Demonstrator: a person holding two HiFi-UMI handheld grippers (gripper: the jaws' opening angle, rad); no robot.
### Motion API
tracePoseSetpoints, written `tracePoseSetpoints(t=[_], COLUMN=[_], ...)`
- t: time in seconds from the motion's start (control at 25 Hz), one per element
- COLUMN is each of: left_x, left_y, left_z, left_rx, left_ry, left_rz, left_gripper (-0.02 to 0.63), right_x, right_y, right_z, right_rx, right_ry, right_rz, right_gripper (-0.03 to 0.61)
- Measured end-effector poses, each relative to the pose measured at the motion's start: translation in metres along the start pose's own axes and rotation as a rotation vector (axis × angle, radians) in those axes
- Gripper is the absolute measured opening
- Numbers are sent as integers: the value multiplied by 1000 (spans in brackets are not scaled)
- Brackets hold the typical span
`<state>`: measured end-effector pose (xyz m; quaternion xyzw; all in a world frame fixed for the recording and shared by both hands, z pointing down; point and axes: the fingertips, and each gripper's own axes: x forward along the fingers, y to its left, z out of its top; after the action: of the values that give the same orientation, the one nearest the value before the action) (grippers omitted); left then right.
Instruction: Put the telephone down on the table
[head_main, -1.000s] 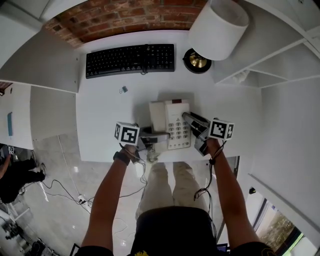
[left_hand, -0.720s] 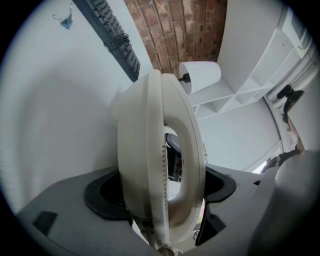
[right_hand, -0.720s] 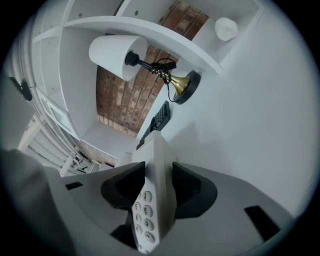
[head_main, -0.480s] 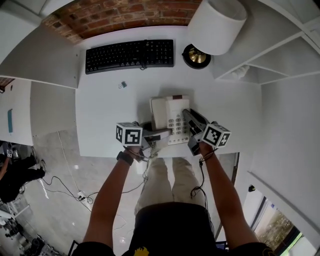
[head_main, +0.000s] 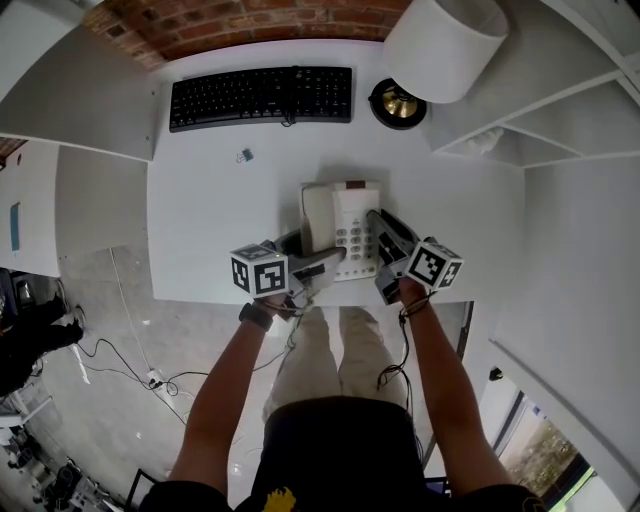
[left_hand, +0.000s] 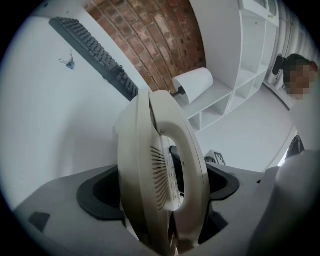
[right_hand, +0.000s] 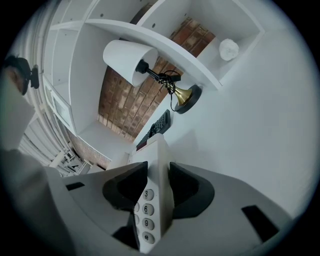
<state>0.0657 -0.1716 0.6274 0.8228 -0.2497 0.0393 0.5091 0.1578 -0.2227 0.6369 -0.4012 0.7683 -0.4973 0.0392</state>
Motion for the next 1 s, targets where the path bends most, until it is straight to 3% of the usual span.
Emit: tracePoseSetpoints(t=[0.28,0.6,0.8,1.0], left_x=[-7,-7,-14,-14], left_y=[9,10,27,24], left_z=[2,-1,-2,-2], left_rx=[35,14,177,182], left_ry=[-6,2,68,77], left_rz=[73,63,183,159], left_gripper=[471,469,439,426], right_x=[0,-1,-1,-5], right_y=[0,2,0,-1], right_z=[2,3,1,2], right_rx=[-25,-22,-15,-19], right_ry=[-5,-18,-29,-37], right_rz=[-8,10,7,-18], right_gripper=[131,124,112,112])
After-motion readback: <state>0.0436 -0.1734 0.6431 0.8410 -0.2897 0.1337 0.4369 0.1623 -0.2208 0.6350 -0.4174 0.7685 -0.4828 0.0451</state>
